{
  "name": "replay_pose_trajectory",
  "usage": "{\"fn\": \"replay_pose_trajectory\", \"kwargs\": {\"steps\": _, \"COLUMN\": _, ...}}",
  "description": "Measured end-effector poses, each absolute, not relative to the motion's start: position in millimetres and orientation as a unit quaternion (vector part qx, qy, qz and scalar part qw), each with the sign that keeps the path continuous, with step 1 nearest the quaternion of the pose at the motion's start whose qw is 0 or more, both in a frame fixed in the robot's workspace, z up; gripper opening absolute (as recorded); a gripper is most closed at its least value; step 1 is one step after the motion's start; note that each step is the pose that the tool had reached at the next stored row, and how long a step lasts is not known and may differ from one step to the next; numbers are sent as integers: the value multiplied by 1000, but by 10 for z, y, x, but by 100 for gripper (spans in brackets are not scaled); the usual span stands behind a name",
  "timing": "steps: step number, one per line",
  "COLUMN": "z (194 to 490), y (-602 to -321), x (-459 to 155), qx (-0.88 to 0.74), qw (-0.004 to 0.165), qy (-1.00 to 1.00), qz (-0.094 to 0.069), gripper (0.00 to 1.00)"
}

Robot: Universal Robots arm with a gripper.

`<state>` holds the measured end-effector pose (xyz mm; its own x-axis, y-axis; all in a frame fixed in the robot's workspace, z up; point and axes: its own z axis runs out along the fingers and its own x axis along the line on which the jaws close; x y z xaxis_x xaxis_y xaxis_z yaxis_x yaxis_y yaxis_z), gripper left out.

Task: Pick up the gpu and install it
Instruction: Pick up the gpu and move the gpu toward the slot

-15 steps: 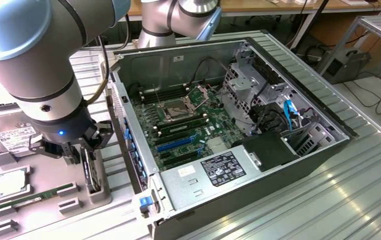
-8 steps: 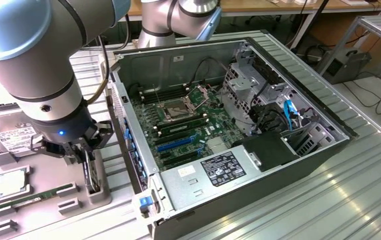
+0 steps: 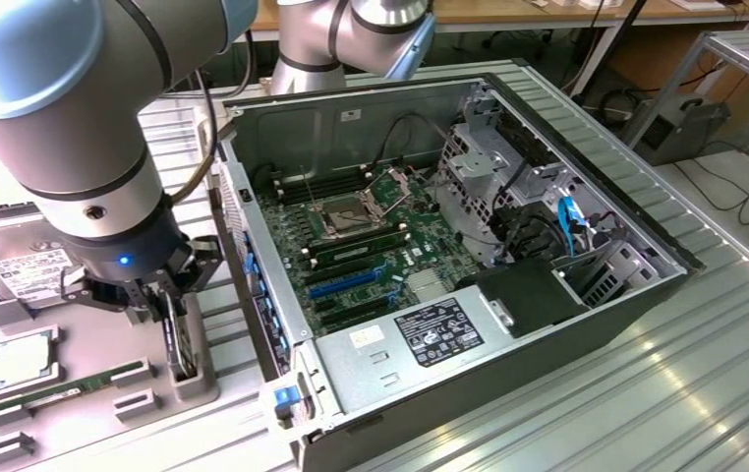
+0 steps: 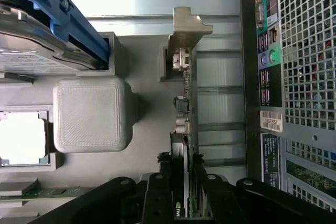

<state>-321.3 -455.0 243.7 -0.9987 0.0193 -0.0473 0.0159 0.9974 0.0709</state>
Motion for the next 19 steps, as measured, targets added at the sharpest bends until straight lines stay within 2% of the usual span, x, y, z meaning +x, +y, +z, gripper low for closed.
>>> {"fn": "replay_pose_trajectory", "kwargs": {"steps": 9, "z": 2470, "y": -4550, "x": -3209, "qx": 5, "qw": 24, "qy": 999, "qz": 35, "gripper": 26}}
{"fn": "replay_pose_trajectory", "kwargs": {"steps": 14, "z": 2663, "y": -4550, "x": -3206, "qx": 5, "qw": 23, "qy": 999, "qz": 35, "gripper": 26}}
{"fn": "replay_pose_trajectory", "kwargs": {"steps": 19, "z": 3000, "y": -4556, "x": -3194, "qx": 4, "qw": 22, "qy": 999, "qz": 35, "gripper": 26}}
